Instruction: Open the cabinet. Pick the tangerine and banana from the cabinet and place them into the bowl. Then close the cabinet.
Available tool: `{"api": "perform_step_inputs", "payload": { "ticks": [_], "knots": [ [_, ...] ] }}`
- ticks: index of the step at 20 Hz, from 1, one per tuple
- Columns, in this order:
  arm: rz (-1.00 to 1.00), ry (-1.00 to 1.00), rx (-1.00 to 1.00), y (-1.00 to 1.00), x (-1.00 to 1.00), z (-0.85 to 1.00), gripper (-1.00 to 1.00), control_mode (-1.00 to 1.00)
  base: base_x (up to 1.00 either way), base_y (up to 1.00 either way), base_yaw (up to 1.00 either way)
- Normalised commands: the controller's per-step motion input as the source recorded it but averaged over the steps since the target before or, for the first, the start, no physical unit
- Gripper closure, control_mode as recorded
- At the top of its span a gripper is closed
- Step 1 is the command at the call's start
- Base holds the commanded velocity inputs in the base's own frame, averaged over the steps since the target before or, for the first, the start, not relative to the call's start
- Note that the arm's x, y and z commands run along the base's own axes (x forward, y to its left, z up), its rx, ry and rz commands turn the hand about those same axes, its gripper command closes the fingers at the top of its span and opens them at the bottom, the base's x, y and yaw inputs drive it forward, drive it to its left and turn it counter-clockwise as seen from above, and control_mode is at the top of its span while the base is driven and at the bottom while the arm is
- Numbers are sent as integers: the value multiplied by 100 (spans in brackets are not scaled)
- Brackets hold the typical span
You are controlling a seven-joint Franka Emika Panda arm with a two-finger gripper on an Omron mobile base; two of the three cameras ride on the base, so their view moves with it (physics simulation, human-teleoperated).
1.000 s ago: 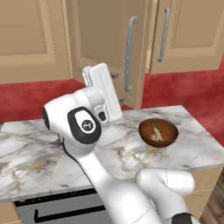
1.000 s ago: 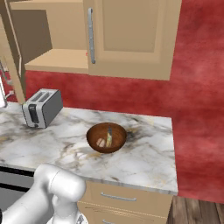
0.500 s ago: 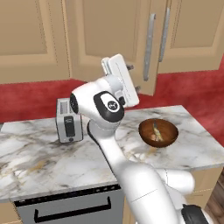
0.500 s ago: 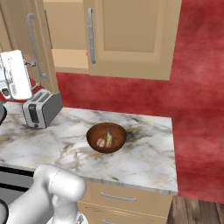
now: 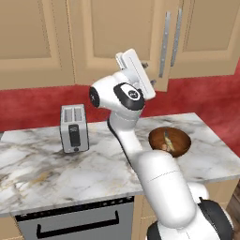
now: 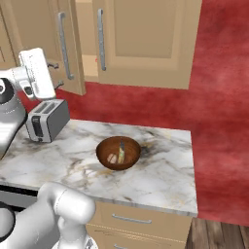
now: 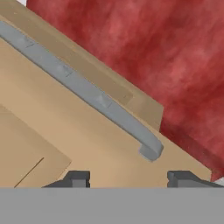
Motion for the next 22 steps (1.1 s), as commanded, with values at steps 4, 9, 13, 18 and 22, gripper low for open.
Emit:
{"api": "perform_step_inputs", "payload": {
  "ticks": [4,9,13,18,22],
  "knots": [
    [12,-11,0,-32,66,0,-100,-100,0,0,0],
    [18,-10,0,-43,79,0,-100,-100,0,0,0],
    [20,-10,0,-44,76,-1,-100,-100,0,0,0],
    [19,-3,0,-36,73,-15,-100,-100,0,0,0],
    [21,0,0,-30,76,-38,-100,-100,0,0,0]
  ]
}}
